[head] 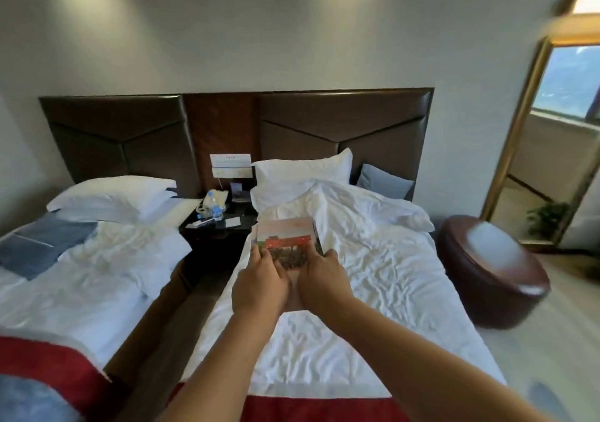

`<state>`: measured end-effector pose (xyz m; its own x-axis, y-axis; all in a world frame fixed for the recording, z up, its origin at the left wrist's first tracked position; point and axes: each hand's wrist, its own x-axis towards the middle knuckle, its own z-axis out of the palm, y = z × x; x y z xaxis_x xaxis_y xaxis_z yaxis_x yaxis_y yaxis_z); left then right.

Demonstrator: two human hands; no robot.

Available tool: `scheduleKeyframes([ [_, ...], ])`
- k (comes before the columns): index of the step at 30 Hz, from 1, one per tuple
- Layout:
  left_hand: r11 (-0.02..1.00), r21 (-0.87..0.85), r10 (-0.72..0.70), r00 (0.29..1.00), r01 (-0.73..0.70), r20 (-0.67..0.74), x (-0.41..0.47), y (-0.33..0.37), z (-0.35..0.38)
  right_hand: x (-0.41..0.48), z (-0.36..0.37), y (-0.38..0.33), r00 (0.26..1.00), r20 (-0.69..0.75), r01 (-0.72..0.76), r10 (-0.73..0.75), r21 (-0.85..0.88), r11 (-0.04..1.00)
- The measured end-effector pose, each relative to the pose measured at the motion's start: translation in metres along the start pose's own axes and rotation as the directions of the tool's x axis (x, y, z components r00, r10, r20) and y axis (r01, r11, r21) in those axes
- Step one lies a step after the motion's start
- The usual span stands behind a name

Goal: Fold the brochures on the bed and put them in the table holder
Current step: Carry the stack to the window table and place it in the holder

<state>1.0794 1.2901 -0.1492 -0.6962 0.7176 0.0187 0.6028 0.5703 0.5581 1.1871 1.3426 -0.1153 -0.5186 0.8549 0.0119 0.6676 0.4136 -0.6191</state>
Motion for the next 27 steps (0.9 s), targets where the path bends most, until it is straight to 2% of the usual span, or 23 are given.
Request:
scheduleKeyframes([
  [1, 0.998, 0.003, 0.064, 0.974, -0.065, -0.218, 0.009, 0.043, -0.029, 0.002, -0.023, -0.005, 0.999, -0.044, 0.0, 0.0, 0.0, 1.0],
  [2, 0.988, 0.128, 0.111, 0.972, -0.085, -0.207, 0.007, 0.055, -0.034, 0.007, -0.045, -0.008, 0.997, -0.082, 0.014, -0.014, -0.001, 1.0],
  [5, 0.975, 0.176, 0.166, 0.971, -0.136, -0.172, 0.011, 0.11, -0.06, 0.021, -0.104, -0.012, 0.99, -0.138, 0.002, 0.004, 0.042, 0.999],
  [8, 0.963, 0.162, 0.246, 0.948, -0.215, -0.203, 0.012, 0.169, -0.089, 0.03, -0.161, -0.015, 0.972, -0.233, 0.014, -0.016, -0.01, 1.0],
  [11, 0.961, 0.153, 0.258, 0.944, -0.229, -0.207, 0.005, 0.221, -0.107, 0.035, -0.211, -0.01, 0.958, -0.288, 0.0, -0.017, -0.06, 0.998],
  [16, 0.933, 0.179, 0.339, 0.928, -0.311, -0.157, -0.005, 0.292, -0.109, 0.033, -0.281, 0.018, 0.948, -0.319, -0.042, 0.018, -0.07, 0.997],
  [19, 0.917, 0.17, 0.38, 0.919, -0.36, -0.103, -0.014, 0.33, -0.093, 0.024, -0.309, 0.048, 0.949, -0.311, -0.042, 0.04, 0.0, 0.999],
  [21, 0.903, 0.137, 0.418, 0.906, -0.406, -0.065, -0.019, 0.355, -0.077, 0.014, -0.329, 0.068, 0.942, -0.322, -0.103, 0.097, -0.001, 0.995],
  [24, 0.876, 0.056, 0.48, 0.877, -0.479, -0.005, -0.034, 0.388, -0.051, -0.005, -0.357, 0.093, 0.887, -0.422, -0.244, 0.186, -0.086, 0.966],
  [27, 0.821, -0.044, 0.571, 0.818, -0.57, 0.072, -0.062, 0.423, -0.022, -0.04, -0.385, 0.129, 0.844, -0.491, -0.321, 0.217, -0.138, 0.937],
])
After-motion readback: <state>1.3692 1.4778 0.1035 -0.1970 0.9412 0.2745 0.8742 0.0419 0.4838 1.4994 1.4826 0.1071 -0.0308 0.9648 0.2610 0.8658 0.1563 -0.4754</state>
